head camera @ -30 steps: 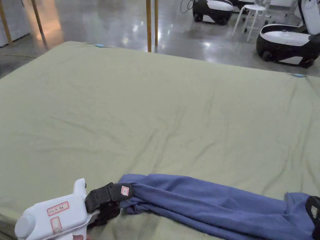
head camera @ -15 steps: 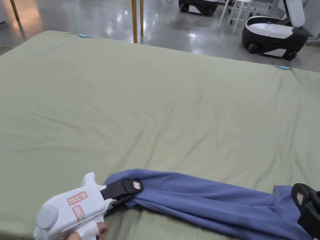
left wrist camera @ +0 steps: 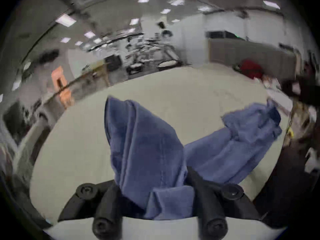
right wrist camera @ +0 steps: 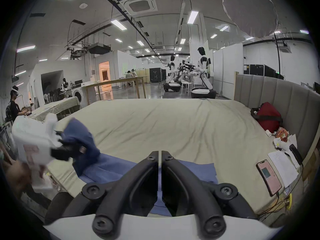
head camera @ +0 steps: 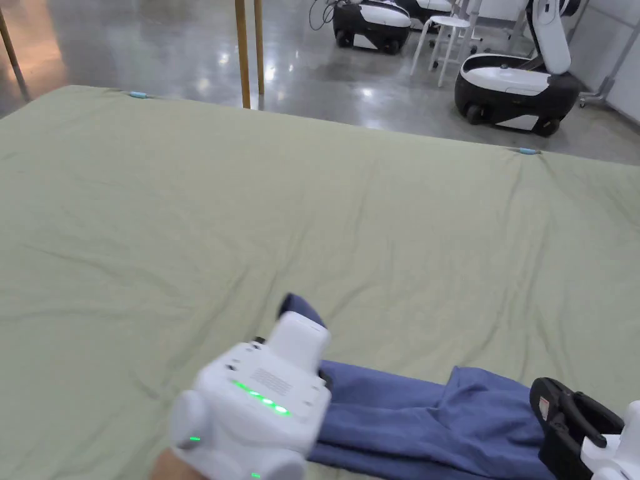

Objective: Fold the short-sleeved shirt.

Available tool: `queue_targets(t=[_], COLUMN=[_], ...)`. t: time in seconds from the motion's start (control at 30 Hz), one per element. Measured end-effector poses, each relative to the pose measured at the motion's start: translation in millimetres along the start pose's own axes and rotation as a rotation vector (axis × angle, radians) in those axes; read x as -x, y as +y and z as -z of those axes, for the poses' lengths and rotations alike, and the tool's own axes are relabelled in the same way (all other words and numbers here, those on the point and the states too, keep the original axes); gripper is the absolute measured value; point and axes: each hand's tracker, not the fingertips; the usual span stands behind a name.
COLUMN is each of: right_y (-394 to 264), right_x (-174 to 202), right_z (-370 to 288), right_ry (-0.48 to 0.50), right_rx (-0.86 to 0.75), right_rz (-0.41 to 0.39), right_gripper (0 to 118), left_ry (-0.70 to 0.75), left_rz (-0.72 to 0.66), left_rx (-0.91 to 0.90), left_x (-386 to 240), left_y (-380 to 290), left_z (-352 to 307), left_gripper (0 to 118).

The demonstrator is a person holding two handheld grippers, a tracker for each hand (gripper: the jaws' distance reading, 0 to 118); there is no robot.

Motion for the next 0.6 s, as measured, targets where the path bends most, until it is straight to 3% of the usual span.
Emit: queue_targets(t=[0.07, 0.1, 0.13, 0.17, 0.2, 0.23, 0.3, 0.5, 0.6], right_y=[-3.4, -5.2, -7.8, -10.1, -12.5, -14.5, -17.0, -18.3, -20.3], right_x=[-10.8, -15.8, -22.5, -27.9, -32.7, -36.1, -42.7, -51.4, -55.8], right_z=[-7.4, -10.7, -13.7, -15.5, -16.9, -17.8, -18.4, -23.6, -24.7], right_ry=[-0.006, -0.009, -0.006, -0.002, -0.002, -0.002, 0.003, 0.029, 0.035], right_rx=[0.006, 0.006, 0.008, 0.014, 0.018, 0.019, 0.026, 0.021, 0.013], right_rz=[0.012, 0.019, 0.033, 0.044, 0.052, 0.055, 0.066, 0.076, 0.096], right_gripper=[4, 4, 4, 4, 4, 4, 4, 4, 4], left_ry=[0.024, 0.041, 0.047, 0.032, 0.042, 0.030, 0.018, -0.271, -0.251], left_rz=[0.137, 0.179, 0.175, 0.150, 0.169, 0.154, 0.134, -0.351, -0.577], left_rx=[0.041, 0.069, 0.095, 0.093, 0.125, 0.137, 0.149, -0.066, -0.027], left_x=[-47.8, -61.6, -73.0, -78.4, -80.7, -82.5, -81.9, -4.9, 42.9], left_y=[-1.1, -4.8, -9.0, -11.4, -12.0, -9.0, -7.0, 16.7, 9.2], left_z=[27.2, 41.6, 53.7, 60.9, 65.1, 67.1, 65.8, 13.0, -1.7], left_gripper=[12, 18, 32, 58, 96, 106, 107, 108, 104])
